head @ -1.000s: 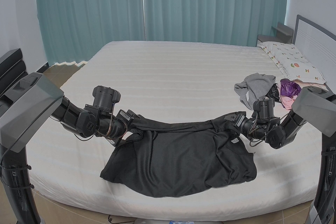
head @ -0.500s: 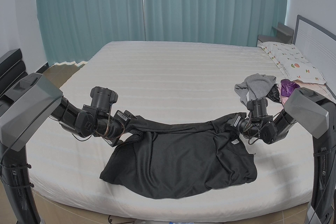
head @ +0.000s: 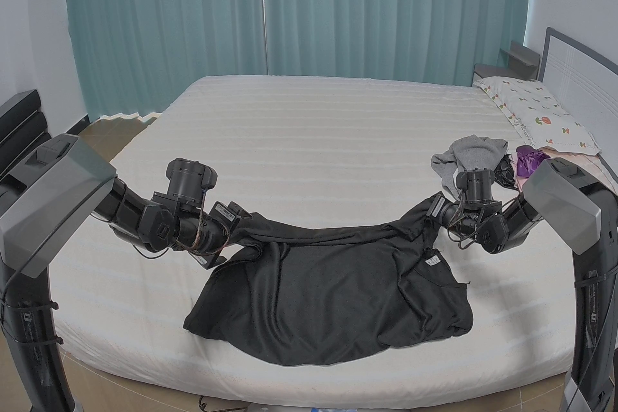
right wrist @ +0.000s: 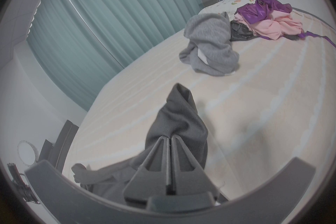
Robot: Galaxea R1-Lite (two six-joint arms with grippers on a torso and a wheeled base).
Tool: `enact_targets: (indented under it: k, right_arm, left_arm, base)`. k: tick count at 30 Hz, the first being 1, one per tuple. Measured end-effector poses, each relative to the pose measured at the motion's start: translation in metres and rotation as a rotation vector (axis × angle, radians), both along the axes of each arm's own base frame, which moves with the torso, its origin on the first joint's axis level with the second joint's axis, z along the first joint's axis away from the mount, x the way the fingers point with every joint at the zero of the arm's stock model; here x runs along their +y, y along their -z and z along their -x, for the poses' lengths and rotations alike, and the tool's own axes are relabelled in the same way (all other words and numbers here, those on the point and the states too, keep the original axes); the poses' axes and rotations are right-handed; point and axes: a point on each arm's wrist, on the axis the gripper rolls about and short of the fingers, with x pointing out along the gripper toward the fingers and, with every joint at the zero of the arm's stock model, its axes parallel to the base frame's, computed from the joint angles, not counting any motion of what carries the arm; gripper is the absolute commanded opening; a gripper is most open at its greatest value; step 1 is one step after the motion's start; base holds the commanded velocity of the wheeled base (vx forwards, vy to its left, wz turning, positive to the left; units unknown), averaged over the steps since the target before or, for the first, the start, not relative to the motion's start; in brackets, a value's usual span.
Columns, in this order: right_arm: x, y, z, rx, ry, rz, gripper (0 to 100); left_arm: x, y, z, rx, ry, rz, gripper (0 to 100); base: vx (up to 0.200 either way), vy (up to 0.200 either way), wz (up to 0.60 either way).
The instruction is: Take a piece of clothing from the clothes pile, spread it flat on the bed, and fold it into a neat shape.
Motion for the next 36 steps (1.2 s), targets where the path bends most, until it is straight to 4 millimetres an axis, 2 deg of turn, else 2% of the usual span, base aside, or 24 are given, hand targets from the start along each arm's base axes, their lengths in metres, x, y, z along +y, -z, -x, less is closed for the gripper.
enact_targets:
  k: [10, 17, 18, 23, 27, 30, 36]
  right_arm:
    - [0.006, -0.037, -0.039, -0.192, 0.029, -0.029, 0]
    - [0.009, -0.048, -0.072, -0.341, 0.125, -0.023, 0]
    - [0.009, -0.047, -0.077, -0.360, 0.140, -0.022, 100]
    - [0.008, -0.027, -0.094, -0.387, 0.186, -0.011, 100]
    - [0.006, -0.009, -0.096, -0.359, 0.194, -0.004, 100]
    - [0.004, 0.005, -0.090, -0.305, 0.194, -0.010, 100]
    - [-0.001, 0.006, -0.069, -0.219, 0.183, -0.080, 100]
  left_arm:
    - [0.000, 0.002, -0.005, -0.031, -0.011, 0.002, 100]
    - [0.001, 0.005, -0.007, -0.039, -0.017, 0.004, 100]
    - [0.001, 0.005, -0.008, -0.040, -0.018, 0.004, 100]
    - [0.002, 0.007, -0.009, -0.040, -0.020, 0.005, 100]
    - [0.002, 0.008, -0.010, -0.040, -0.023, 0.004, 100]
    - [0.003, 0.010, -0.012, -0.040, -0.024, 0.002, 100]
    - [0.004, 0.012, -0.020, -0.050, -0.030, -0.001, 100]
  base:
    - [0.000, 0.000, 0.00]
    - [0.000, 0.000, 0.00]
    - [0.000, 0.000, 0.00]
    - [0.000, 0.000, 0.00]
    - [0.000, 0.000, 0.00]
    - [0.000, 0.000, 0.00]
    - [0.000, 0.000, 0.00]
